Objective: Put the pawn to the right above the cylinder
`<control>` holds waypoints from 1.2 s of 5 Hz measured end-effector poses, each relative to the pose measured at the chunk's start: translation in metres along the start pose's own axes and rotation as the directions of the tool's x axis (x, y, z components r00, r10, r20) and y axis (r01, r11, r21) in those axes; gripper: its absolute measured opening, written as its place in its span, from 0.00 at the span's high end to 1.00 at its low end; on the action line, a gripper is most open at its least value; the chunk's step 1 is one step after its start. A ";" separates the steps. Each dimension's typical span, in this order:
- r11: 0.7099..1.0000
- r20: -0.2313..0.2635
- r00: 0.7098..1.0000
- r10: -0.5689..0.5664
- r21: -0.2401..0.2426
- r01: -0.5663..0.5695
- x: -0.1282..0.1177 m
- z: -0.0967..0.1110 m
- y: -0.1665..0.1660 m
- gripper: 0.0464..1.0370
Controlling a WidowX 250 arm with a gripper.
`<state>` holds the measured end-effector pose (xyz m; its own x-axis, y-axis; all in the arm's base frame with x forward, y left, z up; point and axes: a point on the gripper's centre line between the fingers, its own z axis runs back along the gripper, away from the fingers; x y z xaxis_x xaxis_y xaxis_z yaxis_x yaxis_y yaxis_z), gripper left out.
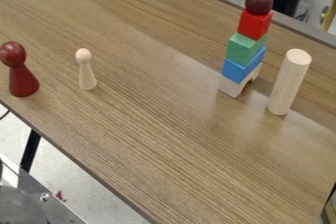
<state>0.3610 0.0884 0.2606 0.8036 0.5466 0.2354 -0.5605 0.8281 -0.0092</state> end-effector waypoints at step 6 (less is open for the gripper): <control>0.928 -0.106 0.927 0.360 0.142 -0.344 -0.086 -0.080 0.168 0.04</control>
<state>0.2138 0.1904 0.1608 0.5647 0.8176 0.1122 -0.8250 0.5631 0.0485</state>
